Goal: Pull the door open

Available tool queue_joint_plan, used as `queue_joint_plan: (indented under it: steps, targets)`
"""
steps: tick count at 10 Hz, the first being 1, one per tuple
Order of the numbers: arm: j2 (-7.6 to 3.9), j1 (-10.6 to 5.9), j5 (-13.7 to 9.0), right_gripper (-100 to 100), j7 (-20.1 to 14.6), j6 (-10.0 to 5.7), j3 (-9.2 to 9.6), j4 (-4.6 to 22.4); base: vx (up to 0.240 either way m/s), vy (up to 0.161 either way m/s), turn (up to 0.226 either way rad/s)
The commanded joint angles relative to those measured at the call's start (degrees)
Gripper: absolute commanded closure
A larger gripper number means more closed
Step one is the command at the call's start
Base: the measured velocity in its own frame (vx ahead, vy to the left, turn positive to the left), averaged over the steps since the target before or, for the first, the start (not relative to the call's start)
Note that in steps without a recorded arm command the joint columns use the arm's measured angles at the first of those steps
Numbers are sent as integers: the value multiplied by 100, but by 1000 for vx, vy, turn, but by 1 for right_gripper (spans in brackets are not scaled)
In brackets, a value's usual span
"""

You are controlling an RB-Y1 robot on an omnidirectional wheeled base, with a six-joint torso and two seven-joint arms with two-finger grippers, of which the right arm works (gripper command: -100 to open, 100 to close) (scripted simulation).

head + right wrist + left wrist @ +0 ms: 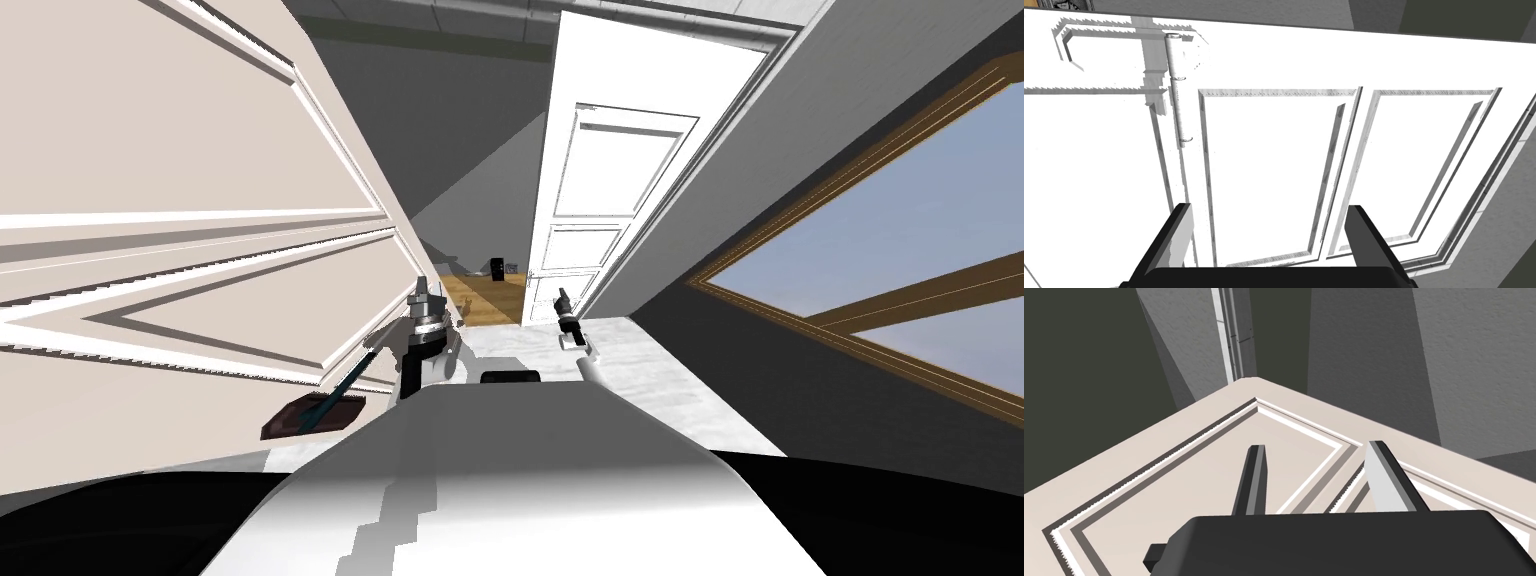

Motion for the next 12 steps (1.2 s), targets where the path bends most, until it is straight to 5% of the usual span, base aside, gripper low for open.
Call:
queue_joint_plan:
  steps: [1, 12]
  targets:
    - [-41, -128, -29, -100, -9, 20, -4, 263, 90, -13, 71]
    - [-226, -777, -171, -100, -33, 112, -11, 1615, 93, -20, 60]
